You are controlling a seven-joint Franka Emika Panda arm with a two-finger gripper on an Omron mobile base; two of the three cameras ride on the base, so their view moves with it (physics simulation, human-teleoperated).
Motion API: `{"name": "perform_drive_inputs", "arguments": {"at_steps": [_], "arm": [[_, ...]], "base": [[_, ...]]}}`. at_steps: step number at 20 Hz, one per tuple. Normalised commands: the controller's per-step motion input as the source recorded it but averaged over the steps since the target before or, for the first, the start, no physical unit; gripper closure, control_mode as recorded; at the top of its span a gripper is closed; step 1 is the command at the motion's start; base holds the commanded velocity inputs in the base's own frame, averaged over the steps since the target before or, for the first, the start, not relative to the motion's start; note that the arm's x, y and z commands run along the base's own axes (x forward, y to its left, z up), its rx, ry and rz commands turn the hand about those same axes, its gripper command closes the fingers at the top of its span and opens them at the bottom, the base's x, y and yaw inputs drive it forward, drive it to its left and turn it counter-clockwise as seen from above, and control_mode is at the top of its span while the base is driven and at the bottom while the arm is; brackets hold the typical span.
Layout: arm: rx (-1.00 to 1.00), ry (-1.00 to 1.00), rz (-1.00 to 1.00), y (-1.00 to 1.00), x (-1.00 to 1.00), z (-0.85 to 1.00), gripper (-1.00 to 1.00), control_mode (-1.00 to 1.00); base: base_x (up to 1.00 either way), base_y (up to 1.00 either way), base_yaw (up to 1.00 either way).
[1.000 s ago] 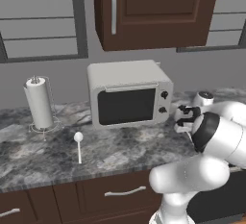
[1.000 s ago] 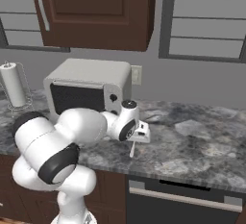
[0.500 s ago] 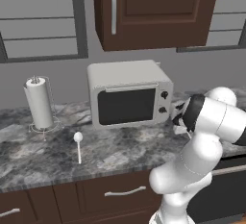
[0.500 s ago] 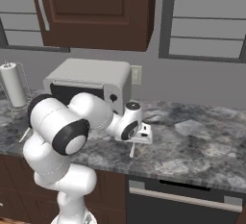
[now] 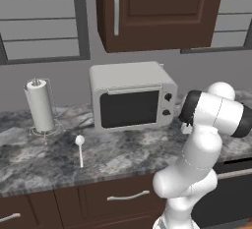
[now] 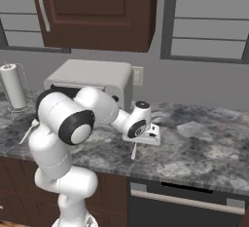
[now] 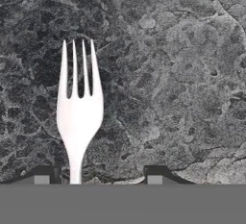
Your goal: Take the fork and place it on the left side of the plate. Then take the spoon and place it on the right side of the plate. Make sure they're directly next to the plate.
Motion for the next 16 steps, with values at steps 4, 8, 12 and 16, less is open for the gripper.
{"name": "perform_drive_inputs", "arguments": {"at_steps": [4,8,12,16], "arm": [[-0.03,-0.07,0.0,0.03,0.0,-0.68,1.0,-1.0],[-0.05,-0.06,0.0,0.05,-0.01,-0.79,1.0,-1.0],[-0.01,0.0,0.0,0.0,-0.08,-0.79,1.0,-1.0],[0.0,0.0,0.0,-0.04,-0.35,-0.57,1.0,-1.0]], "base": [[0.0,0.0,0.0],[0.0,0.0,0.0],[0.0,0.0,0.0],[0.0,0.0,0.0]]}}
